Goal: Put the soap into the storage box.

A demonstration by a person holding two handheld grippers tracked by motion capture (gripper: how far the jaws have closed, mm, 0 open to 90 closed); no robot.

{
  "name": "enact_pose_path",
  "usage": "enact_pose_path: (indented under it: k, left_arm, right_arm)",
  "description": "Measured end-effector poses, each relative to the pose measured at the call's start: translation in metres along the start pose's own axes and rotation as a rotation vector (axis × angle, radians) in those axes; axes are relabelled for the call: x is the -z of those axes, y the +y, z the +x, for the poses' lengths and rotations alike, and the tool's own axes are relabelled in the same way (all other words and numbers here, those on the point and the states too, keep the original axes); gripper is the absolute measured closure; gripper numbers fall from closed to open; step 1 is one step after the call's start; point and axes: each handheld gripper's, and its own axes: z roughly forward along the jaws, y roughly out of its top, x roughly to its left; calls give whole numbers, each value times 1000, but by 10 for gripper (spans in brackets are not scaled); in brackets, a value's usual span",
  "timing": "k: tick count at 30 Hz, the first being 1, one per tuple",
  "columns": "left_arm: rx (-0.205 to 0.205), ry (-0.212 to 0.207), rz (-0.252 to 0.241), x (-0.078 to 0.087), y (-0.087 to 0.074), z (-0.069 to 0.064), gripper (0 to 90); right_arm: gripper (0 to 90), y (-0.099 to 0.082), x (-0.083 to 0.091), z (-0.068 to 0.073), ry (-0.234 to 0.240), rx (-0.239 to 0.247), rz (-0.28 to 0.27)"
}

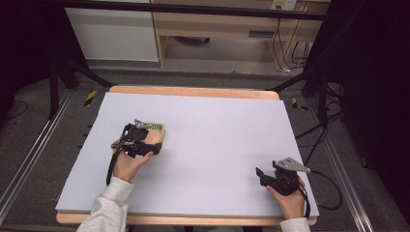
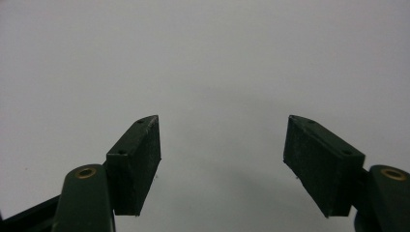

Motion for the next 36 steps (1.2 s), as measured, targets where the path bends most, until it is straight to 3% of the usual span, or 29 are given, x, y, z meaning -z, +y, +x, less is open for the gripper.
enact_pose_path:
  k: [25,36]
  left_arm:
    - [51,18,-25,-19,14,17,321]
    - [54,35,-14,-30,18,22,320]
  right_arm:
    - [293,0,-1,0,1,12,-6]
    - [293,0,-2,1,2,11,-2]
